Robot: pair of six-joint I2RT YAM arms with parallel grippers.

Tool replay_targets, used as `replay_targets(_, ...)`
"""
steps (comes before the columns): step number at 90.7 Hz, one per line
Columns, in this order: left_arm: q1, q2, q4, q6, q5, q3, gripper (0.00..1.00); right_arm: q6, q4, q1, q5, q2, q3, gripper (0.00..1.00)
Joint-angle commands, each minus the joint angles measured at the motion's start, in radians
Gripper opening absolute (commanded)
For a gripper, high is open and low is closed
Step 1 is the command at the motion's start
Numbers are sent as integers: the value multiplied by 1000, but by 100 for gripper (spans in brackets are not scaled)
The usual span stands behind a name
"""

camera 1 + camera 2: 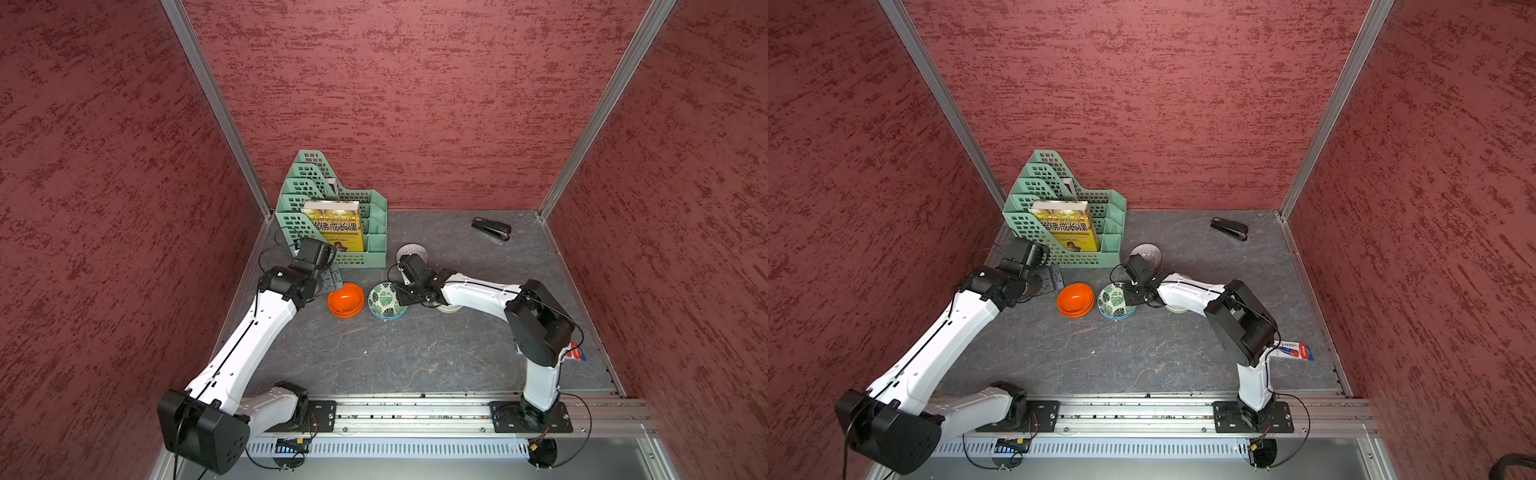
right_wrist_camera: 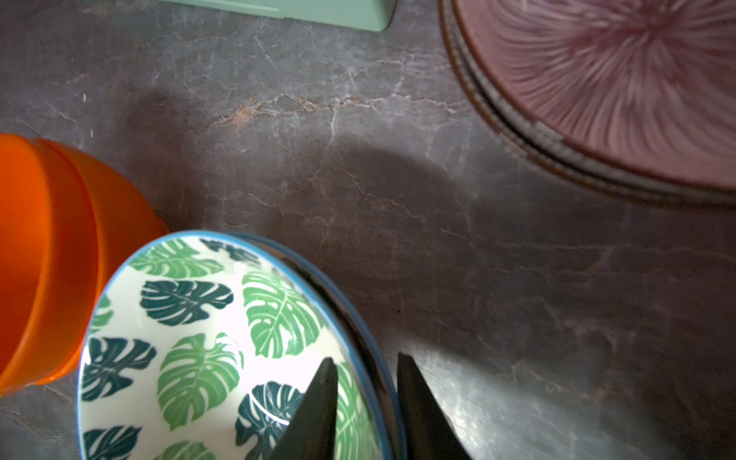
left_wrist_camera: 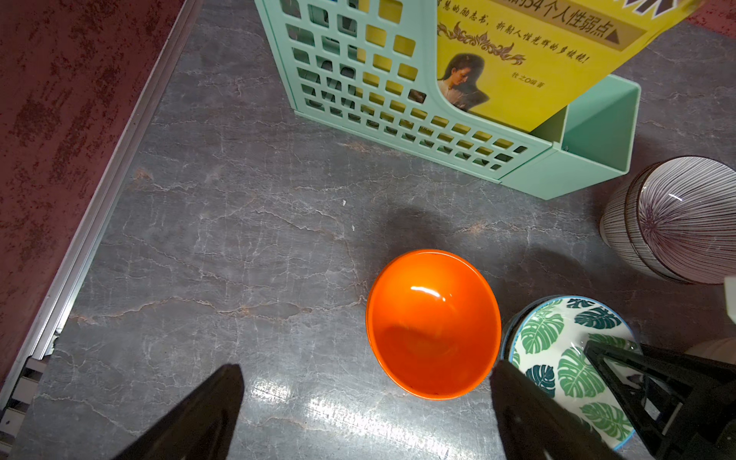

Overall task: Stack the bowls
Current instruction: Move the bowl to the center of the board.

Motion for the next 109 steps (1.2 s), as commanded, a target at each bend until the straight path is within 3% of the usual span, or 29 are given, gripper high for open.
replay_targets(1,6,-19,-3,3,-8,-4,100,-15,13,-1,10,-12,27,36)
replay_targets(16,6,-16,-1,4,-3,2,100,-24,5,-11,41,-74,1,47)
replay_targets(33,-13,9,5,15,1,28,100,-36,-46,-65,116,-273,-64,56)
replay_targets(61,-133,134,25,8,-39,110,100,-39,-197,-318,167,-558,-251,60)
replay_targets(74,-138,145,38,8,-25,116,100,-52,-203,-377,154,-565,-301,61)
replay_targets(109,-135,129,26,10,-40,107,100,-51,-93,-379,91,-389,-301,60)
